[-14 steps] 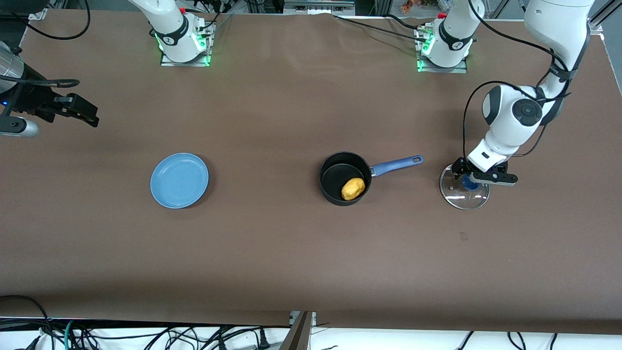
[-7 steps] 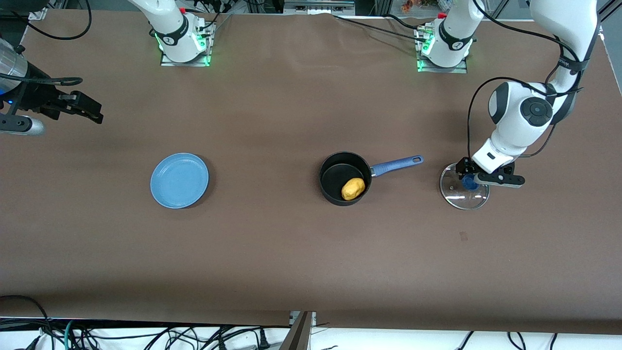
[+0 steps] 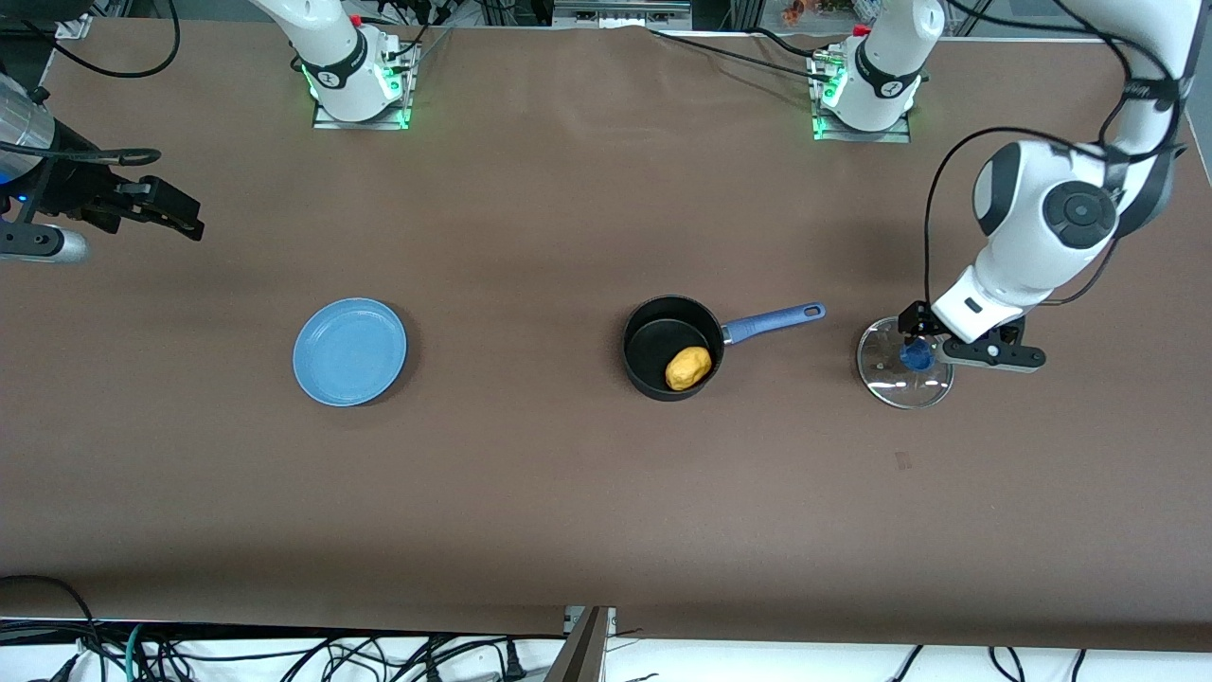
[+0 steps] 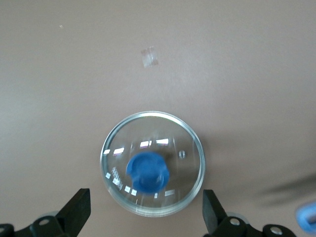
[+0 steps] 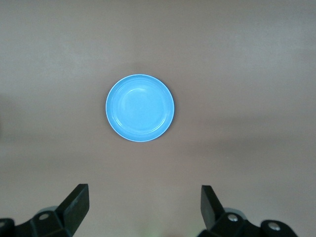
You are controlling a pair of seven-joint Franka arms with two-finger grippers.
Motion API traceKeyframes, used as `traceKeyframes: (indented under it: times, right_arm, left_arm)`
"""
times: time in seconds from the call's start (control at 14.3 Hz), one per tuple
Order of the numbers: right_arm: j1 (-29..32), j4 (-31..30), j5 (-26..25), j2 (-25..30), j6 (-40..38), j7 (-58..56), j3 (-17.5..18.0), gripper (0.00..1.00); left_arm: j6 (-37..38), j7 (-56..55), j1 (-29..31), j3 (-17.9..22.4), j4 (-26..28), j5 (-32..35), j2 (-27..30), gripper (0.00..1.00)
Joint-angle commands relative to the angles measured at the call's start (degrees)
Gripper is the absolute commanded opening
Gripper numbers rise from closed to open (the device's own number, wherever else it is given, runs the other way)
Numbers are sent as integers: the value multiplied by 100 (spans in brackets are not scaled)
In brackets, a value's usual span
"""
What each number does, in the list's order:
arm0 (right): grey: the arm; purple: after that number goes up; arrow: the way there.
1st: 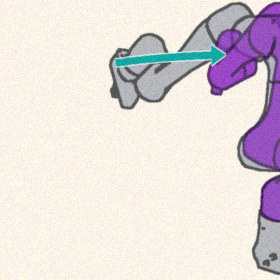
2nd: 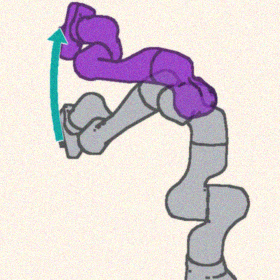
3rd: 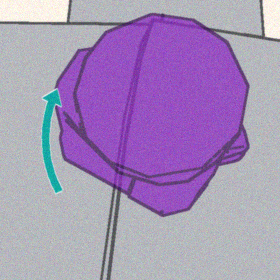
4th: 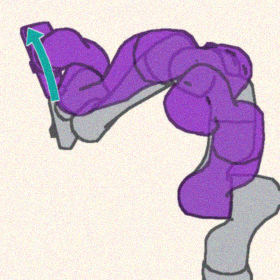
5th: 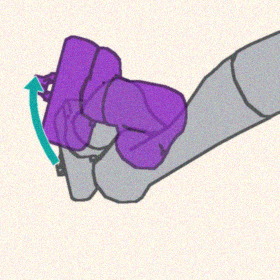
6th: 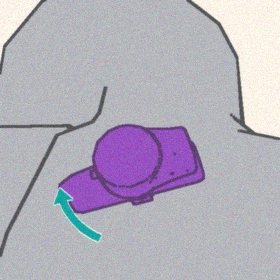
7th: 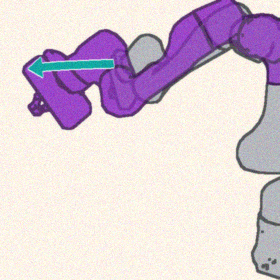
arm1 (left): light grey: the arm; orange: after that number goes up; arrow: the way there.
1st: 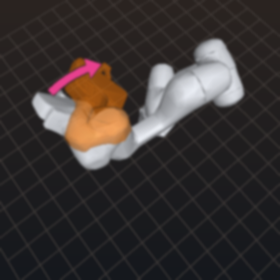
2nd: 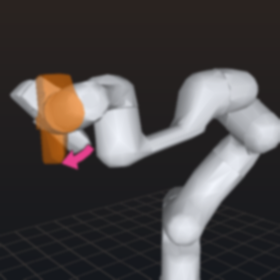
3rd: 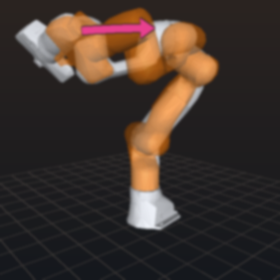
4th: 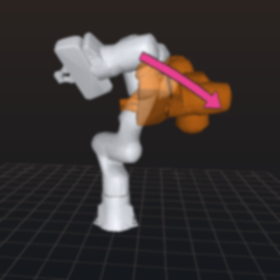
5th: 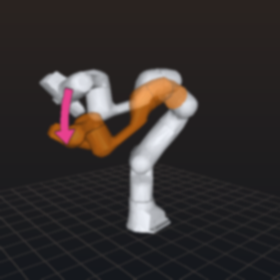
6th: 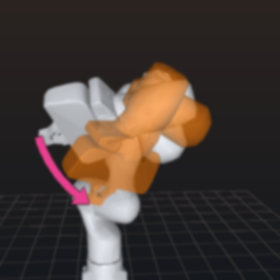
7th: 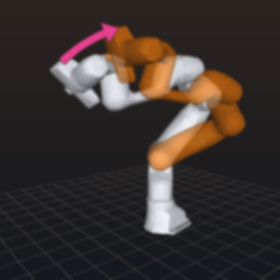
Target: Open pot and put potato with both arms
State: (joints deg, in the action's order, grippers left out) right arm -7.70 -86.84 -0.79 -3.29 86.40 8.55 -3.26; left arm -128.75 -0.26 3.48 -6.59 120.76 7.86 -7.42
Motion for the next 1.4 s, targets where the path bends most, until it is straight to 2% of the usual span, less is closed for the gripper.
traceKeyframes:
  times: [0.0, 0.14, 0.28, 0.35, 0.56, 1.12, 1.33]
  right_arm:
    - [58, 106, 87, 3, -123, -64, 36, 100]
    - [58, 106, 87, 3, -132, -73, 27, 100]
    - [58, 106, 87, 3, -123, -73, 27, 100]
    - [58, 106, 87, 3, -115, -73, 27, 100]
    - [67, 106, 87, 3, -88, -73, 18, 100]
    - [76, 106, 87, -5, -79, -73, 18, 100]
    - [76, 106, 87, -5, -79, -73, 27, 100]
  left_arm:
    - [1558, -9, 13, -114, -542, 67, 748, 100]
    - [2761, -9, 13, -273, -1261, 15, 978, 100]
    - [3949, 8, 65, -264, -2174, -545, 996, 100]
    - [4302, 34, 74, -238, -2484, -818, 988, 100]
    - [4262, 87, 74, -255, -2513, -909, 944, 100]
    - [3077, 96, 127, -220, -2259, -856, 759, 100]
    - [2935, 954, 513, -220, -2214, -891, 742, 100]
